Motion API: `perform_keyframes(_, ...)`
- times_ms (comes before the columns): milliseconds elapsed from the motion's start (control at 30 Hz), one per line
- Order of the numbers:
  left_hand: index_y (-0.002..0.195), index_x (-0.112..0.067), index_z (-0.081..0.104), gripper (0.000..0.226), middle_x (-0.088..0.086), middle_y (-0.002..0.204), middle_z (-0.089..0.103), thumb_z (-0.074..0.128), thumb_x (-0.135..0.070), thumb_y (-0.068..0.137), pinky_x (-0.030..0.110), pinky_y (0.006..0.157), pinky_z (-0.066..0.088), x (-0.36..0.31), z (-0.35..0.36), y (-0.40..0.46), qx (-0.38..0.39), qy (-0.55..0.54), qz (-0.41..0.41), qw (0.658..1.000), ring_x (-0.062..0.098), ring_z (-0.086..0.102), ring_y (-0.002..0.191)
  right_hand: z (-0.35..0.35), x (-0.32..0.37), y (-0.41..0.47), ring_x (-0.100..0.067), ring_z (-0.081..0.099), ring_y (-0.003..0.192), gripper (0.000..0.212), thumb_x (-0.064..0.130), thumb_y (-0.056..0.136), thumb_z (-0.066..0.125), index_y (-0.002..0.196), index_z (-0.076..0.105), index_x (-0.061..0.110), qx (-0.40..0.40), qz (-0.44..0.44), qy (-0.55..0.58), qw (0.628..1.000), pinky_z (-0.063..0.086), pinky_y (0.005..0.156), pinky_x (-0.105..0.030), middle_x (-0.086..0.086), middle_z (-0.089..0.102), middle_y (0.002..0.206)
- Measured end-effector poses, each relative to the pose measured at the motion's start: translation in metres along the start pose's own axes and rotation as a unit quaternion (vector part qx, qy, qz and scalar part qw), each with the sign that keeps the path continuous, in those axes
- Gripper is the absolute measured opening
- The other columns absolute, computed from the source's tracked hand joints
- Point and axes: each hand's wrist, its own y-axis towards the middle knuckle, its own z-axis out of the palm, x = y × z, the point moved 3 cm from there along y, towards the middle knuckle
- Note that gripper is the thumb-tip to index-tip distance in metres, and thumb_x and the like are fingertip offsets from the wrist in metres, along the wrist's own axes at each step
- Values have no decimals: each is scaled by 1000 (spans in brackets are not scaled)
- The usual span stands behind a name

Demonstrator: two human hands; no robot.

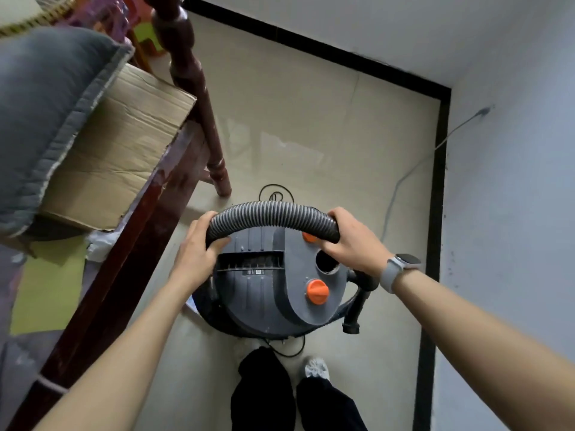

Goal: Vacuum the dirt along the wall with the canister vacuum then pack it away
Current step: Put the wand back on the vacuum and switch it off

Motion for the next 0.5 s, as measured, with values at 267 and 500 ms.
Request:
perform_keyframes(267, 129, -10, 48, 48, -1, 108, 45, 67, -10, 84, 16, 81, 29, -40, -2, 36, -38, -35, 91, 995, 11, 43, 99, -7, 14, 16, -31, 50, 105, 40, 7, 83, 66, 119, 48, 4, -130, -3, 99, 986, 39, 93, -48, -9, 50, 110)
perform_keyframes(500, 137, -23, 37, 58, 1, 124, 49, 65, -25, 86, 31, 82, 39, -25, 26, 3, 4, -35, 81, 996, 12, 46, 103, -32, 1, -6, -37, 51, 93, 34, -1, 82, 65, 112, 51, -8, -241, -12, 70, 968, 41, 89, -53, -20, 53, 102)
